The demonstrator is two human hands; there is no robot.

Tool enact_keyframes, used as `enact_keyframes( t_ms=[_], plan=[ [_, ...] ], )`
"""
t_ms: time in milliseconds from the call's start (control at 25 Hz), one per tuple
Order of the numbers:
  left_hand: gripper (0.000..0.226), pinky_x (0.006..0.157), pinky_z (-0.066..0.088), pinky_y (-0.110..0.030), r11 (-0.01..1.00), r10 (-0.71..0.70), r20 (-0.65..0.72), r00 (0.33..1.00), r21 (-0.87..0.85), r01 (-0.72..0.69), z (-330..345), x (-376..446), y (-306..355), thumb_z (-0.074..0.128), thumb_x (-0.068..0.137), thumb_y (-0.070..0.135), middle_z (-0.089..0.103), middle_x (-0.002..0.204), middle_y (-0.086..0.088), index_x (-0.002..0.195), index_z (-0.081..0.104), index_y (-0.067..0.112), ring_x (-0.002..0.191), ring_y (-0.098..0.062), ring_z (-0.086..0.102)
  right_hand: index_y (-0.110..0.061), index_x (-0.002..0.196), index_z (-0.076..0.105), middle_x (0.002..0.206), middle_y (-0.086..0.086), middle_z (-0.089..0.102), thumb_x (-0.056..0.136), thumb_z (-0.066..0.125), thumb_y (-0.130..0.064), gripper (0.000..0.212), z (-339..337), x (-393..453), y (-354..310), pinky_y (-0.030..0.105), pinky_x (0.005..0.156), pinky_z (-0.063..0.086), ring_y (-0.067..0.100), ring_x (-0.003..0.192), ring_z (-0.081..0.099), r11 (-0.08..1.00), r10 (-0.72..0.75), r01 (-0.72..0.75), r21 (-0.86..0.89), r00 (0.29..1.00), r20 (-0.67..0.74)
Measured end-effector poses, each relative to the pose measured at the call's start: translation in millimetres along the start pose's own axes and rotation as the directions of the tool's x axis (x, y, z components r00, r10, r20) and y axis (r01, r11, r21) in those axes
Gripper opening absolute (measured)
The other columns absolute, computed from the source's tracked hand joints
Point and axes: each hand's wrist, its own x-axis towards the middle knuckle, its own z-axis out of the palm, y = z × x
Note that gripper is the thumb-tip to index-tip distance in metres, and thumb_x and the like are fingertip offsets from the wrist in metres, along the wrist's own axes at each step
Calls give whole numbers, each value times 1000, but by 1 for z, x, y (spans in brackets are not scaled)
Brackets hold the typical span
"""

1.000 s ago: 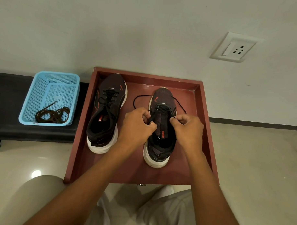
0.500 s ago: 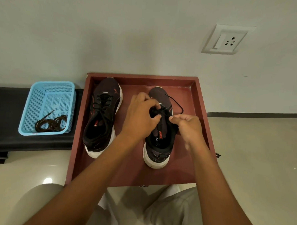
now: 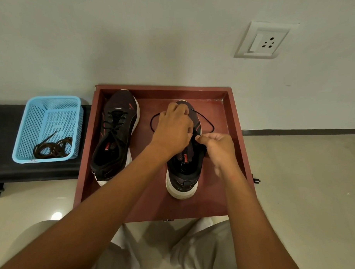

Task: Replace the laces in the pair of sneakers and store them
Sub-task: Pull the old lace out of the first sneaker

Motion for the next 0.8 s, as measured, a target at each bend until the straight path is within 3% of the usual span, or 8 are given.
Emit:
enact_keyframes(
  t_ms=[120, 240, 360, 440, 520, 640, 800],
  plan=[
    [6, 93, 44, -43, 996, -39, -61, 997, -81, 34, -7, -5, -9, 74, 87, 19, 54, 129, -2, 85, 79, 16, 126, -26, 41, -6, 83, 79, 84, 11, 78, 86, 77, -9, 5, 0, 0, 0, 36, 75, 60, 24, 80, 74, 1000, 1, -1, -12, 1000, -17],
    [4, 96, 45, -41, 970, -195, -207, 959, -185, 158, -23, -11, -35, 78, 82, 14, 57, 121, -3, 79, 80, 16, 120, -27, 45, -7, 82, 79, 83, 11, 79, 86, 77, -9, 5, 0, 1, 1, 36, 77, 60, 21, 76, 72, 1000, 9, -10, -17, 1000, -26],
    [5, 97, 40, -31, 932, -330, -164, 930, -215, 292, -34, -22, -53, 77, 85, 12, 54, 118, -6, 87, 80, 15, 120, -27, 43, -8, 79, 79, 79, 8, 78, 85, 78, -10, 7, 1, 0, 0, 35, 71, 59, 17, 70, 71, 1000, 7, -7, -15, 1000, -27],
    [21, 102, 43, -39, 935, -313, -116, 943, -212, 284, -34, -26, -49, 76, 85, 12, 50, 125, -9, 106, 77, 15, 122, -30, 42, -10, 76, 79, 77, 6, 78, 85, 78, -11, 9, 2, 0, 0, 31, 68, 55, 13, 66, 69, 999, -4, 3, -33, 1000, -29],
    [36, 104, 43, -42, 951, -231, -159, 960, -246, 188, -31, -25, -33, 73, 83, 13, 46, 132, -8, 119, 70, 18, 124, -31, 42, -11, 76, 79, 78, 6, 78, 85, 79, -12, 9, 2, 0, -1, 31, 70, 56, 14, 69, 70, 999, -11, 10, -47, 999, -30],
    [26, 105, 38, -45, 989, -80, -85, 993, -129, 68, -22, -17, -4, 77, 83, 25, 45, 139, -4, 109, 75, 26, 133, -28, 37, -11, 76, 80, 80, 7, 78, 85, 78, -11, 9, 1, 0, -1, 33, 73, 58, 19, 77, 74, 999, -19, 18, -44, 1000, -22],
    [19, 105, 34, -46, 997, -41, 3, 999, 61, 40, -5, -8, 7, 76, 85, 29, 45, 142, -3, 103, 79, 23, 139, -29, 32, -12, 77, 80, 81, 6, 79, 86, 77, -10, 9, 0, 0, -1, 32, 72, 58, 19, 80, 74, 999, -23, 23, -32, 1000, -3]
  ],
)
